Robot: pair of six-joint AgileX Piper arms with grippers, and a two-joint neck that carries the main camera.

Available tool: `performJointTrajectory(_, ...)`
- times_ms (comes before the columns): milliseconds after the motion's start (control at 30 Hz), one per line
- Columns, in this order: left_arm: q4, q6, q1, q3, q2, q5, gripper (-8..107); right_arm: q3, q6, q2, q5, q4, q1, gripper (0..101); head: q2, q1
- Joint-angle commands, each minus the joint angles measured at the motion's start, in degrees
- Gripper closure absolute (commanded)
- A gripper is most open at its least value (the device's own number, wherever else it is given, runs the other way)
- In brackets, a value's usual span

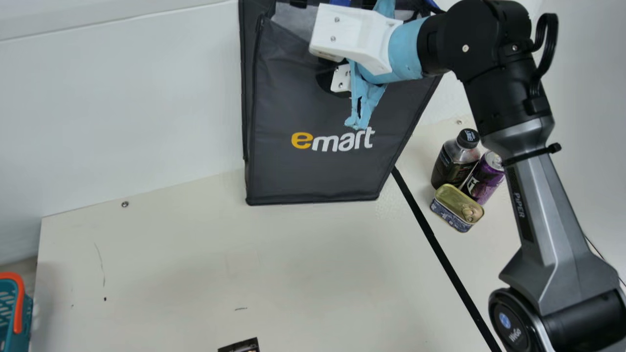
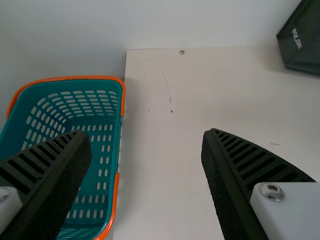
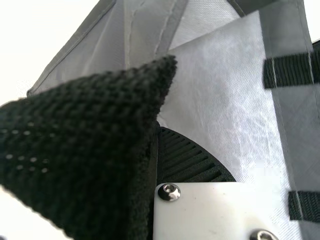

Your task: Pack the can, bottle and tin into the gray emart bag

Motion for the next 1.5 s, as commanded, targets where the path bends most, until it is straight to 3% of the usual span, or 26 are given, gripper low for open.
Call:
performJointTrajectory(0, 0.0, 0.0, 0.0, 0.0, 0.0, 0.0, 9, 0.4, 0.2, -0.7, -0.1, -0.4, 0.3, 101, -0.1, -1.3)
performJointTrajectory(933, 0.0, 0.0, 0.0, 0.0, 0.0, 0.0, 9, 9.8, 4.0, -12.6, -0.1, -5.6, 5.8, 101, -0.1, -1.3)
performJointTrajectory(1467, 0.0, 0.0, 0.0, 0.0, 0.0, 0.0, 9, 19.0, 4.5, -20.8, -0.9, -7.5, 8.6, 101, -0.1, -1.3)
